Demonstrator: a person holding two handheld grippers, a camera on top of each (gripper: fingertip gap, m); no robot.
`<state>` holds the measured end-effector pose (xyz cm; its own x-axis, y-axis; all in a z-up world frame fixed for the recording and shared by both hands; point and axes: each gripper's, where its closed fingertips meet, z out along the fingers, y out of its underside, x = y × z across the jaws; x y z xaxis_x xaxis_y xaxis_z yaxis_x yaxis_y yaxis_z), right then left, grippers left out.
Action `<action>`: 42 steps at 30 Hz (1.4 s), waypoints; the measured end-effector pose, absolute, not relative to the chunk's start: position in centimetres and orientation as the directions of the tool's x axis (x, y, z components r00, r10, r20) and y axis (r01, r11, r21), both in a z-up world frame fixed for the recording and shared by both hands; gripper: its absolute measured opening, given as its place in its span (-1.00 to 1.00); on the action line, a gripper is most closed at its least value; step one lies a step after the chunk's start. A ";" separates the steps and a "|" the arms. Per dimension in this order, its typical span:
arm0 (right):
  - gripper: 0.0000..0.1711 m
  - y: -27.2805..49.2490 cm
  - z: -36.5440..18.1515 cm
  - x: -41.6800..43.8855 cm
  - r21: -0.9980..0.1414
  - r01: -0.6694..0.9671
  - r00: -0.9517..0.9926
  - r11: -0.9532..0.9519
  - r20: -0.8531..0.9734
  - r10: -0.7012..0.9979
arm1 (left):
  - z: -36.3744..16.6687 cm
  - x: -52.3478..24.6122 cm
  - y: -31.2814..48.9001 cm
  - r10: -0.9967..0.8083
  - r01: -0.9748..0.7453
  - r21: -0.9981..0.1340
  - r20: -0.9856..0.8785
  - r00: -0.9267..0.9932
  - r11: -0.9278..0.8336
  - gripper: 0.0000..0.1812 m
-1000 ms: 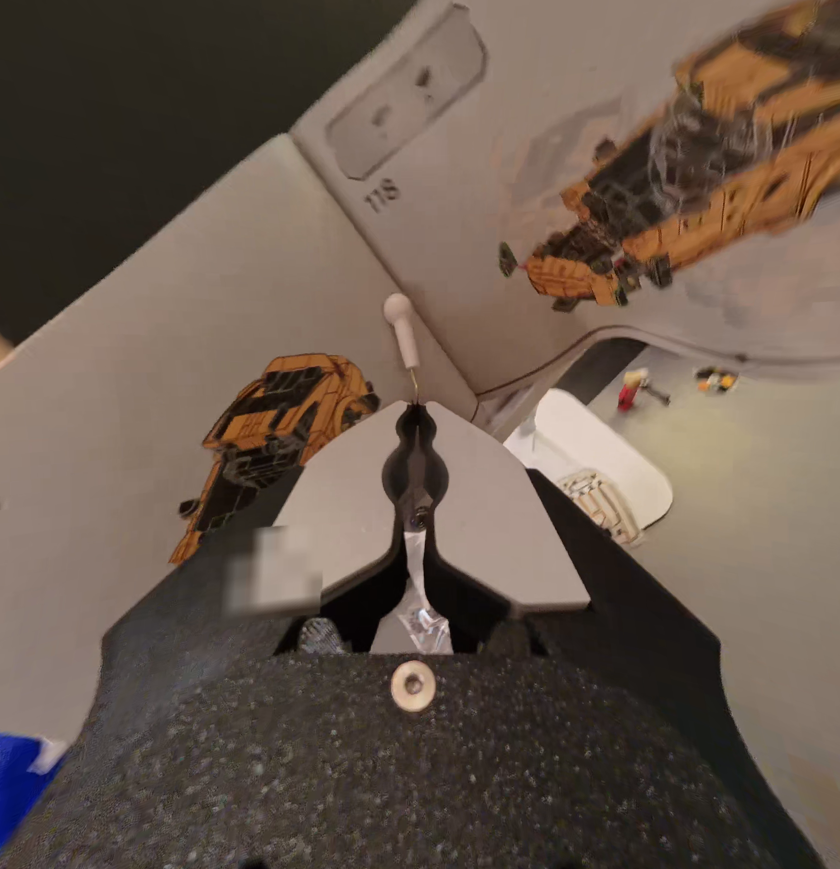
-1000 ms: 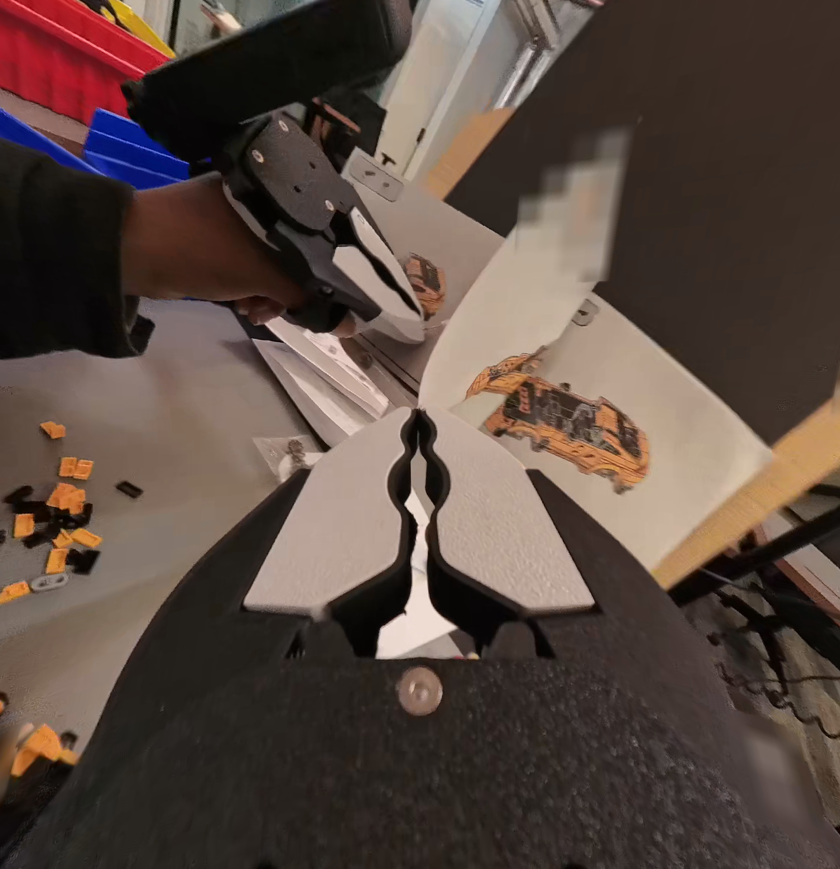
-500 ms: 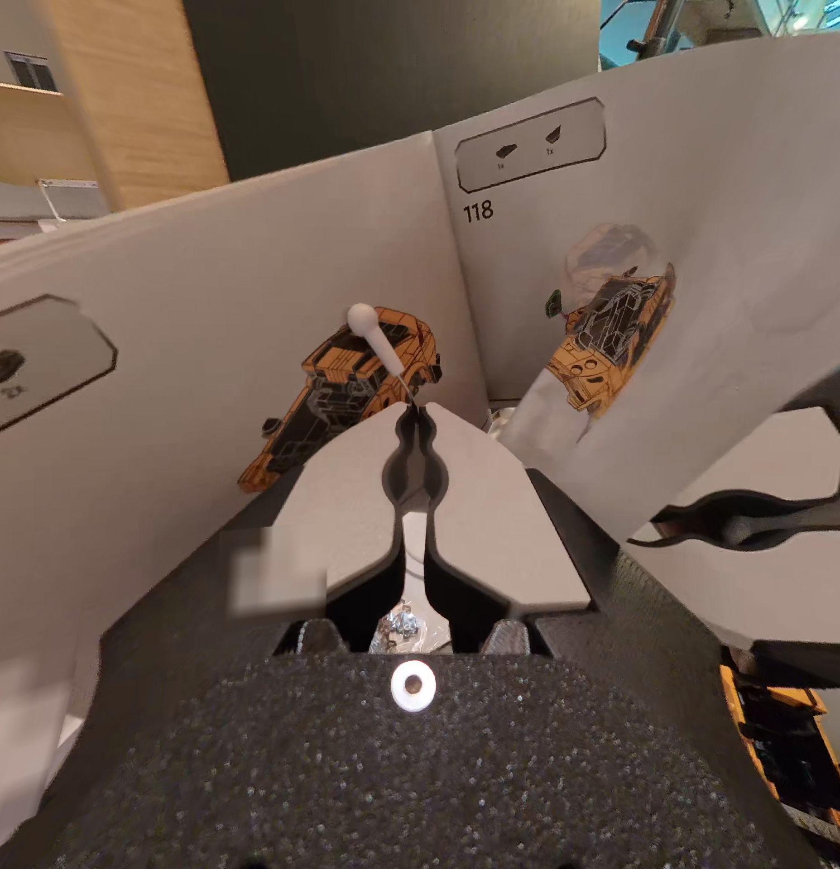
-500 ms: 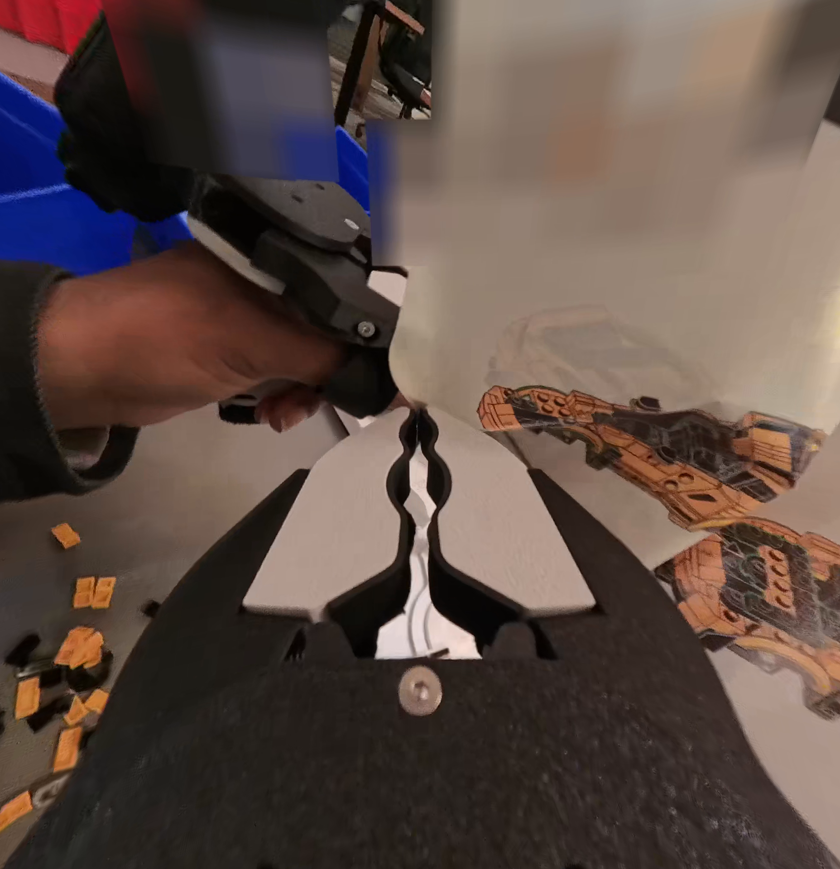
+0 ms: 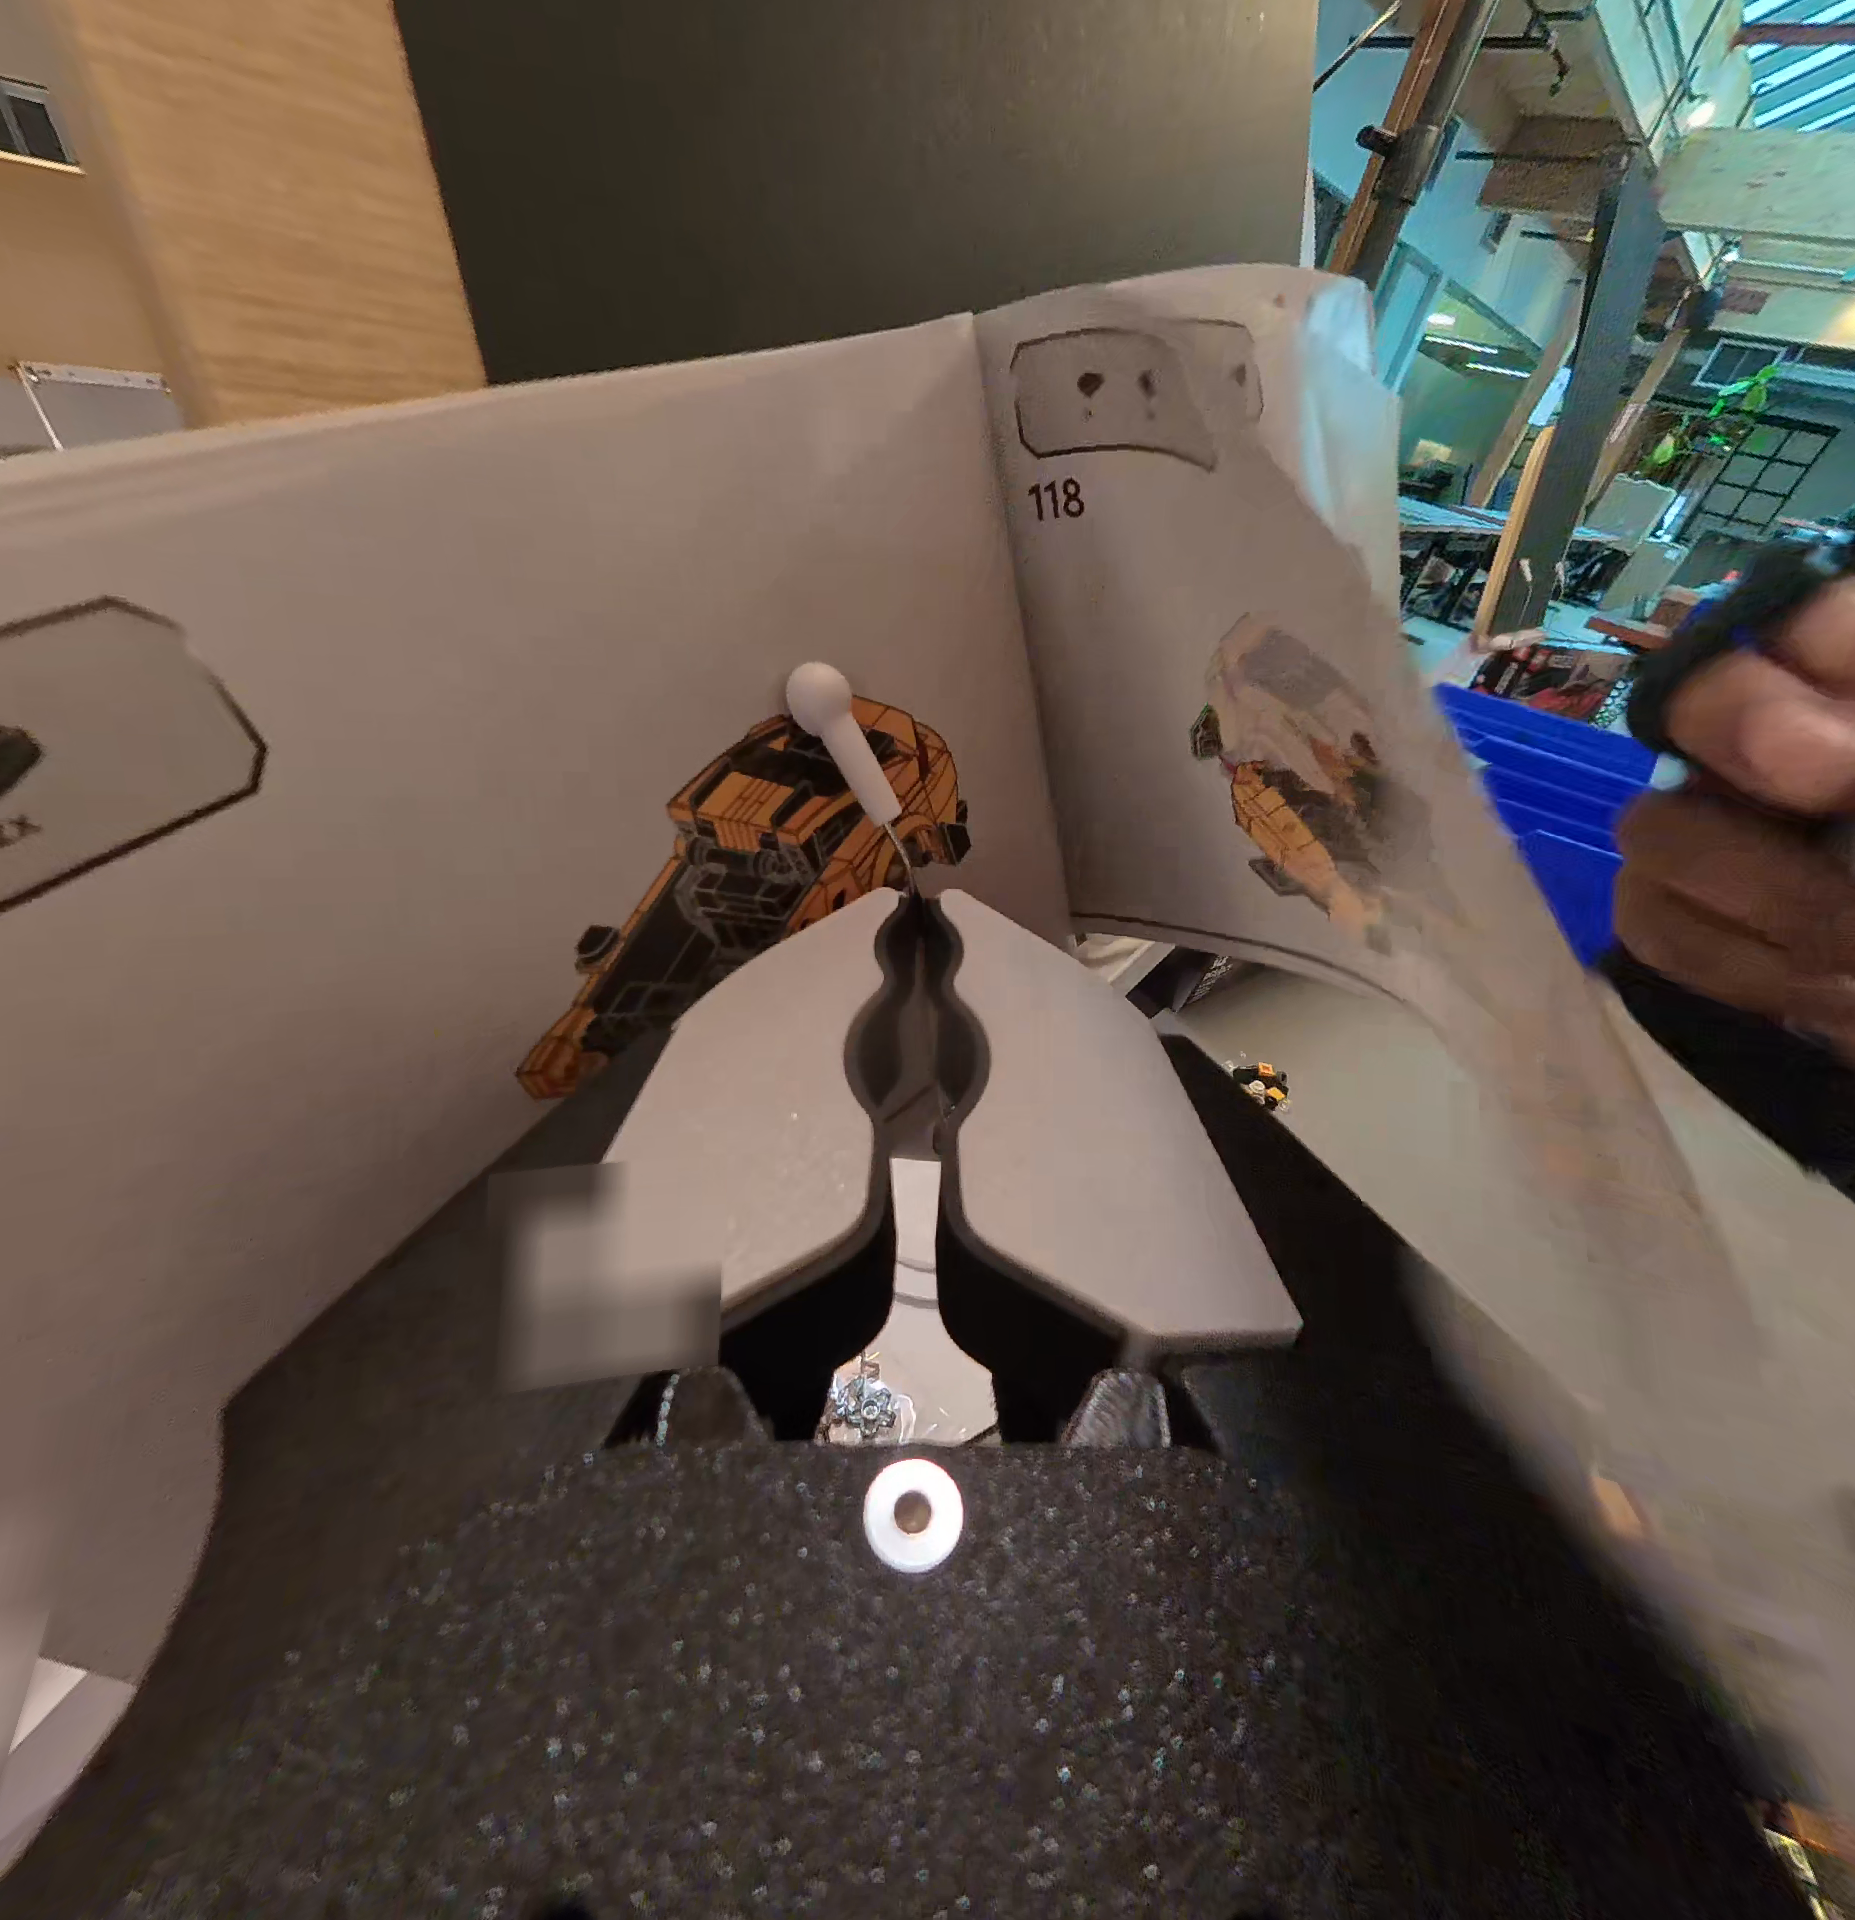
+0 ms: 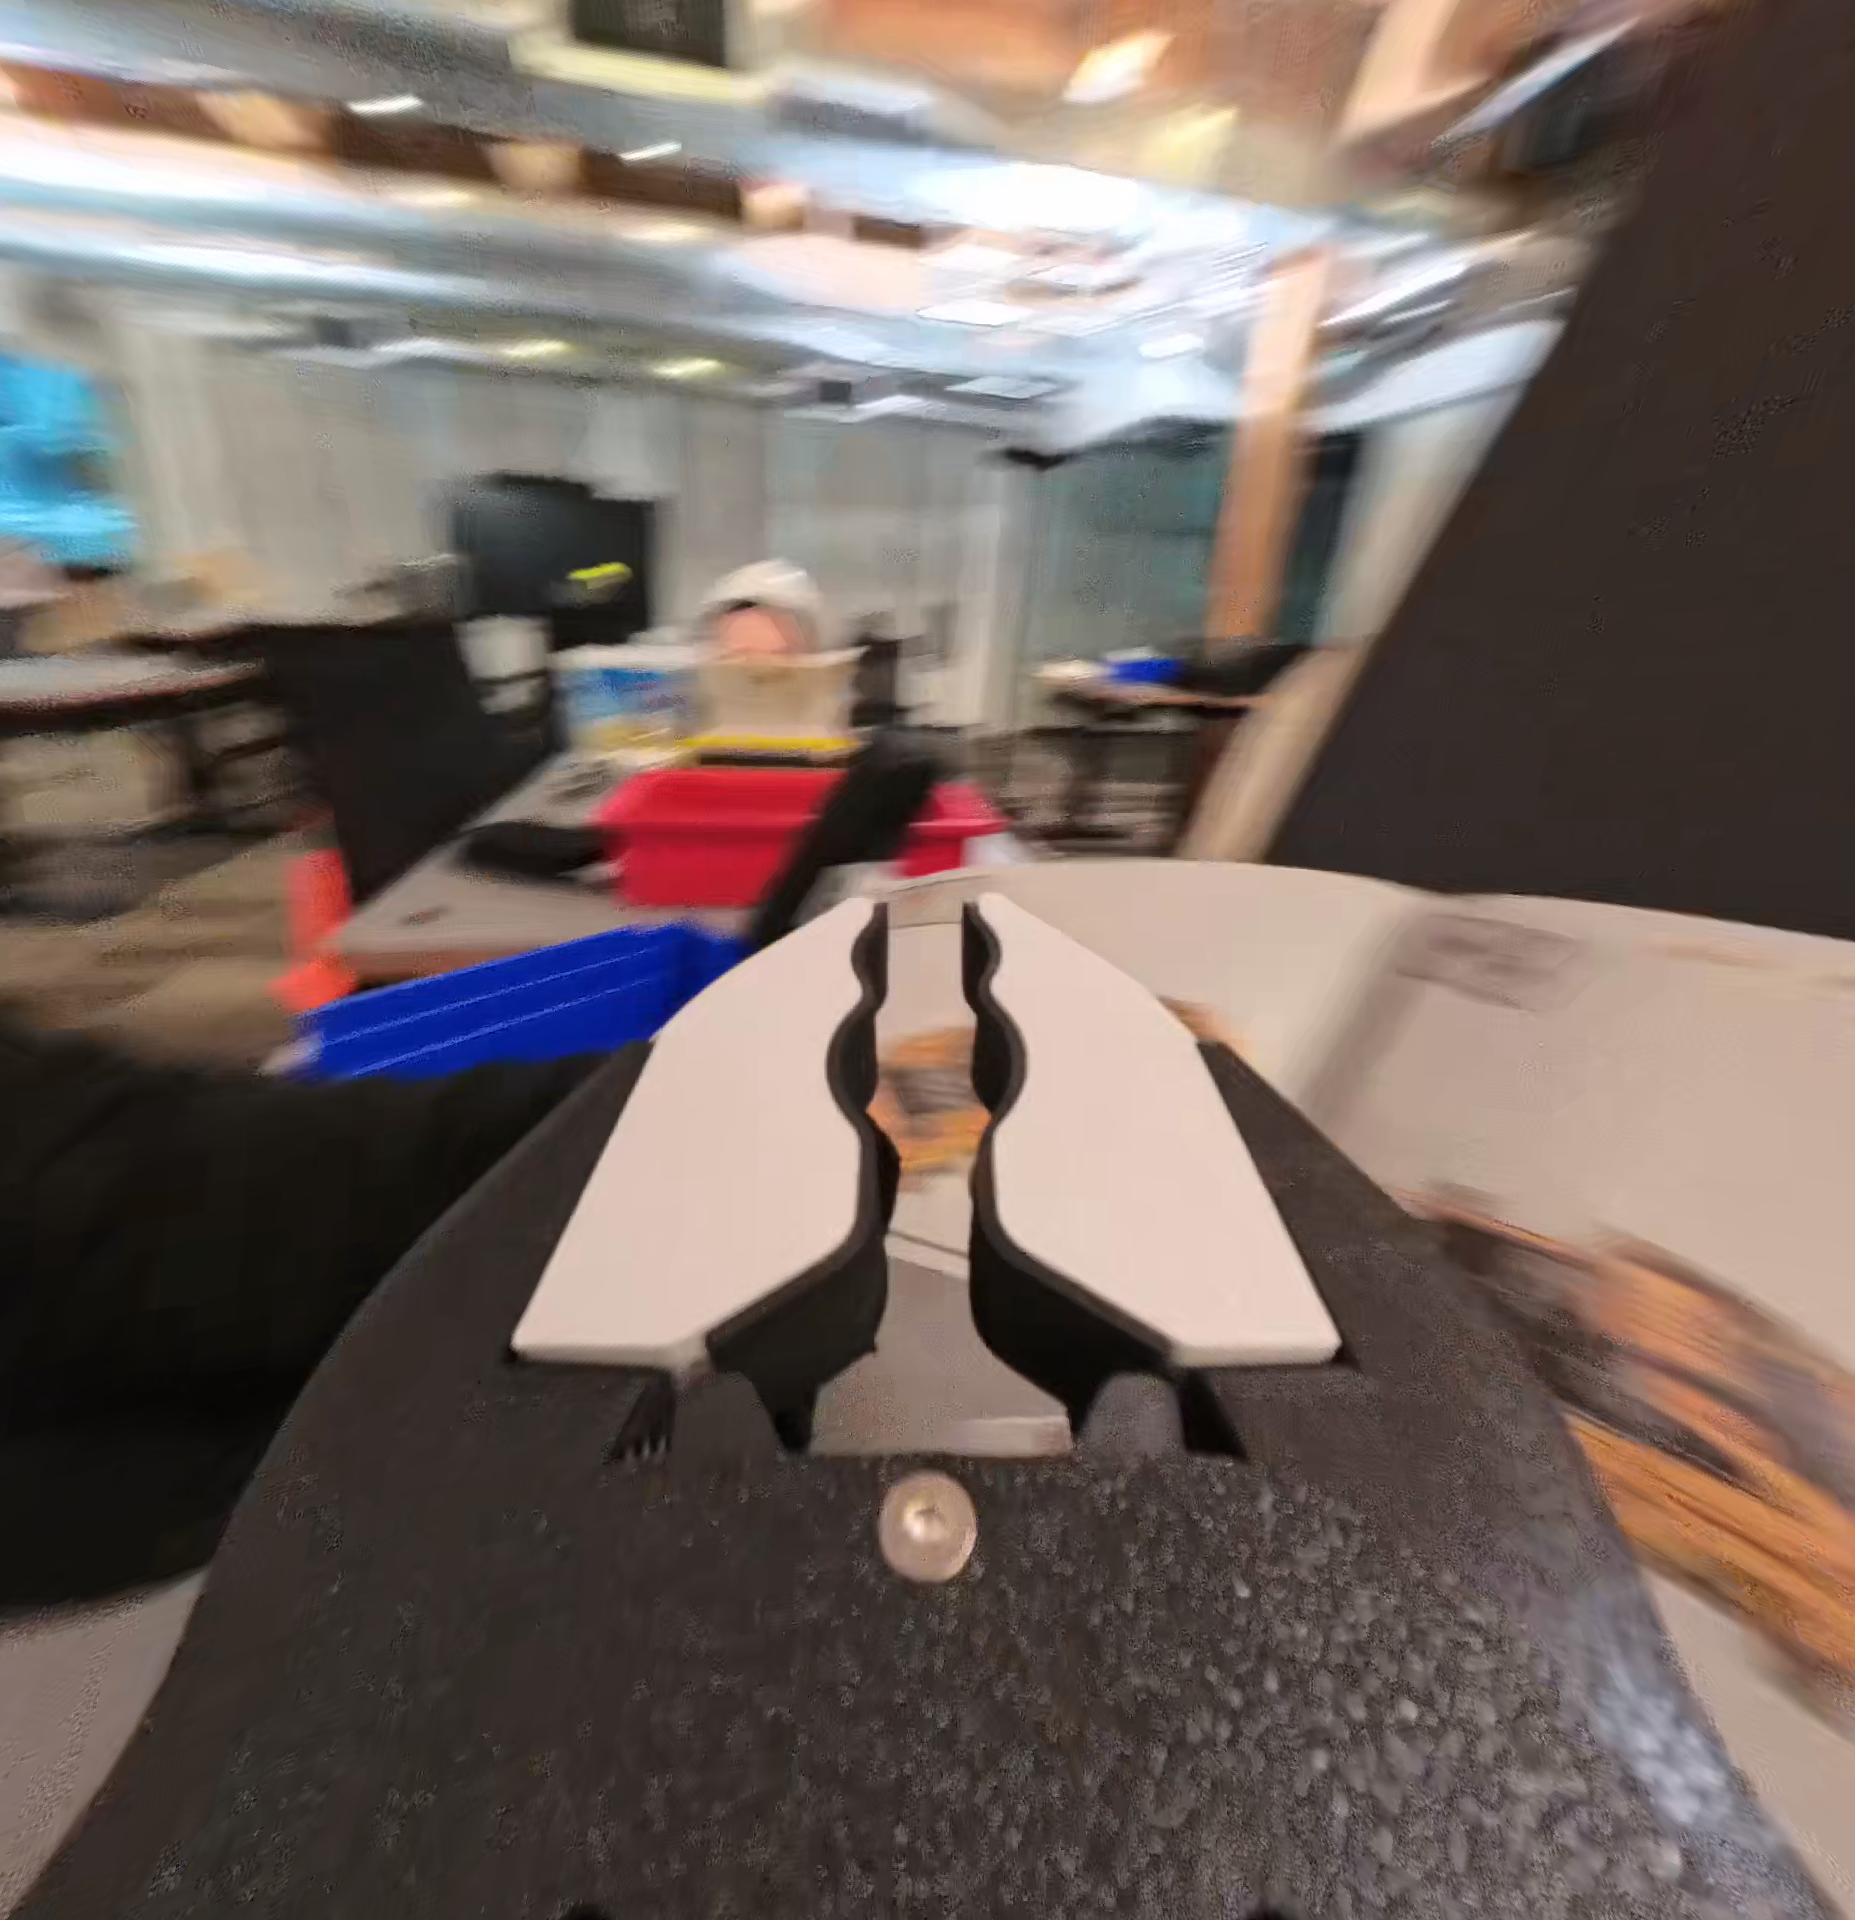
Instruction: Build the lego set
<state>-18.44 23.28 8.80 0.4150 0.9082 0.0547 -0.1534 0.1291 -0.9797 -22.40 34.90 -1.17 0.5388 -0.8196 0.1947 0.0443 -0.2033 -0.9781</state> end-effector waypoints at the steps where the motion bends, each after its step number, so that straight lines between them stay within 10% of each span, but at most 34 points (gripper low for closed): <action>1: -0.89 25.7 9.1 -16.1 -0.979 -0.144 0.554 0.148 0.044 0.831 | -1.2 -22.4 34.9 -0.819 0.042 -0.978 0.193 0.540 -0.202 -0.99; 9: -0.98 32.6 4.0 -18.8 -0.895 0.443 0.740 0.046 0.394 0.545 | -1.1 -21.4 34.9 -0.819 0.020 -0.981 0.172 0.548 -0.193 -0.96; 23: -1.00 32.8 3.0 -15.1 -0.988 0.120 0.765 0.097 0.155 0.625 | -1.1 -21.2 34.7 -0.821 0.066 -0.972 0.226 0.524 -0.226 -0.99; 30: -1.00 35.3 0.3 -15.9 -0.824 0.566 0.746 0.017 0.520 0.417 | -1.1 -21.0 34.7 -0.828 0.083 -0.961 0.270 0.490 -0.264 -0.99; 42: -1.00 35.7 -0.5 -17.9 -0.782 0.620 0.730 -0.070 0.541 0.418 | -1.5 -24.2 34.8 -0.742 0.389 -0.839 0.528 0.413 -0.381 -0.99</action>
